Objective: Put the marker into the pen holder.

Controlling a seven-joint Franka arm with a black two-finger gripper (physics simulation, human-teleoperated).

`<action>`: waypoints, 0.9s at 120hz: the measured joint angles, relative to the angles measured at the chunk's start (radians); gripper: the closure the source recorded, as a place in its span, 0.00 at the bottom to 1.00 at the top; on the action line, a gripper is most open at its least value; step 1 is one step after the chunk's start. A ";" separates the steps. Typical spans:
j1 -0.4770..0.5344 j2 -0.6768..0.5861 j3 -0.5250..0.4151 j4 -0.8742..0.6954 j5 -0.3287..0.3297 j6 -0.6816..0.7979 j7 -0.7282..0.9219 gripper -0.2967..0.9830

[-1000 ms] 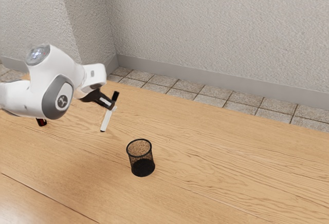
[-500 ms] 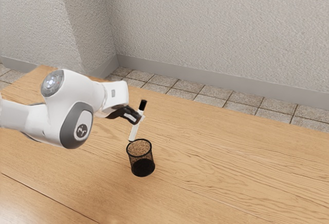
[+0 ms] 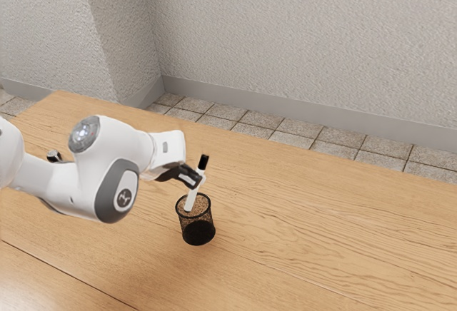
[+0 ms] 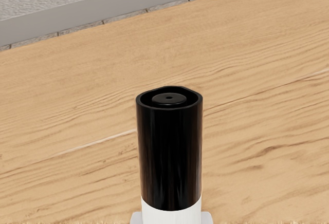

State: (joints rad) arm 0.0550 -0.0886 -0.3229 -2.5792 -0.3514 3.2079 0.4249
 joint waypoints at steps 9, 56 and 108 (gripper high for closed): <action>0.000 0.009 0.000 0.001 0.000 0.005 0.002 0.81; -0.003 0.033 0.006 0.007 -0.002 -0.011 -0.004 0.38; -0.037 0.136 0.402 1.059 0.329 -1.366 -0.141 0.25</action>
State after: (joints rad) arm 0.0182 0.0478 0.0794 -1.5197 -0.0229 1.8420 0.2843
